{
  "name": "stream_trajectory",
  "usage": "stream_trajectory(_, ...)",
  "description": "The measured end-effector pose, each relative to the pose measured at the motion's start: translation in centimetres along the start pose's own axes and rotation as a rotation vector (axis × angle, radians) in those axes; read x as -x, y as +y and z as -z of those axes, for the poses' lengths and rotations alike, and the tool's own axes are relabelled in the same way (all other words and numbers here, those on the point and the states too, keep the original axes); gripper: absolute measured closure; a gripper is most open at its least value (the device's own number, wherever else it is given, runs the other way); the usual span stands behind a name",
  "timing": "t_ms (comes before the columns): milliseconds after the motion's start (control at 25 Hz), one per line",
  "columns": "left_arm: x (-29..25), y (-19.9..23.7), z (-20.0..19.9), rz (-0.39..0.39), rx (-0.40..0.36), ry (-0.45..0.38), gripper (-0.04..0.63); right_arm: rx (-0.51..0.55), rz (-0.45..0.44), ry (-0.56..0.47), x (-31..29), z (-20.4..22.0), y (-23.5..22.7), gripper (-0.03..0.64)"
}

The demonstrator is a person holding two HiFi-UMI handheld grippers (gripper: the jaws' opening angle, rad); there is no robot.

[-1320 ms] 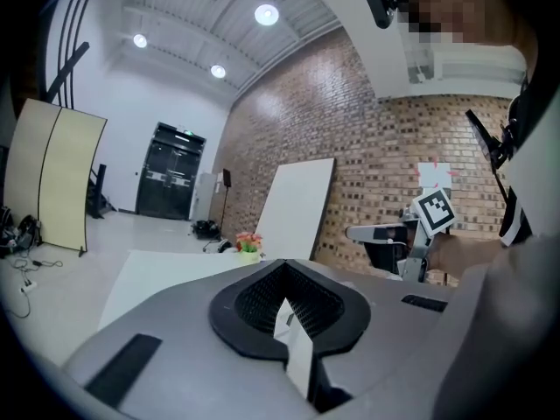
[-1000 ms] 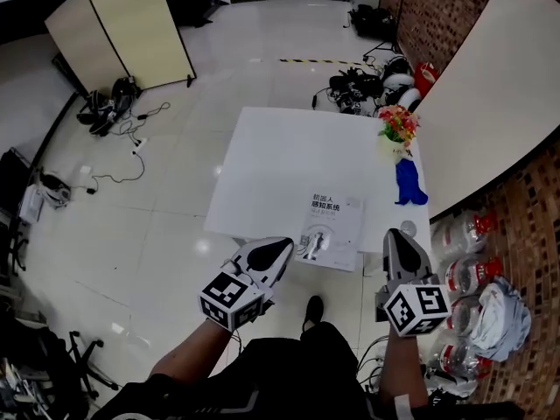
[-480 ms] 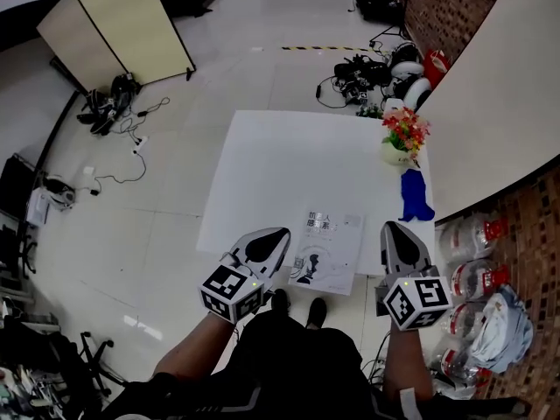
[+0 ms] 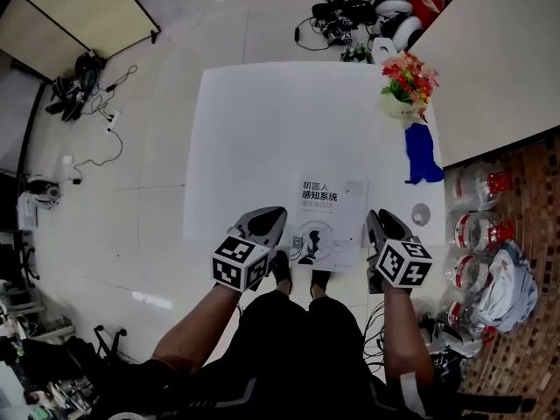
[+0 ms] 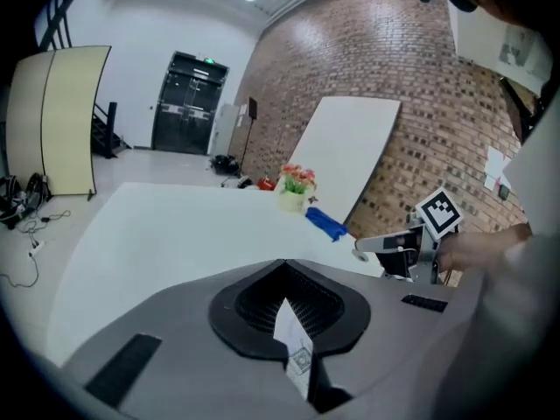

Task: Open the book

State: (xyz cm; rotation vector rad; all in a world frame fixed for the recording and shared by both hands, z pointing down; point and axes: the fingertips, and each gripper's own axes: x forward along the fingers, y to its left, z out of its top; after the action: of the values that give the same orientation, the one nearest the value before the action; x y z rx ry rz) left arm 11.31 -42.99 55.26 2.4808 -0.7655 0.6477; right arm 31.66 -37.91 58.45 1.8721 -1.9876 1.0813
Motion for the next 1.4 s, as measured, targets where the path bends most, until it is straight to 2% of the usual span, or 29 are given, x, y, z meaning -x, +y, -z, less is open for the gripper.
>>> stream_trajectory(200,-2.9,2.1,3.3,-0.019,0.082,0.074,0.600,-0.025,0.003,0.166,-3.3,5.6,-1.4,0.541)
stream_trajectory(520,-4.6,2.1,5.9,0.016,0.092,0.129,0.600,-0.050,0.012,0.265,-5.2,8.7,-2.0,0.543)
stream_trajectory(960,-3.5,2.3,6.9,0.013,0.099,0.149,0.600,-0.033,0.105,0.290,-5.1,8.6,-2.2,0.572)
stream_trajectory(1120,-3.1,2.1,6.8,0.013,0.124,0.133,0.600,-0.106,0.117,0.255,-4.9,8.4,-2.7,0.592)
stream_trajectory(1400,-1.6,2.5,6.5,-0.009,0.141,0.107,0.600,-0.167,0.108,0.182,-3.6,7.0,-1.7,0.609)
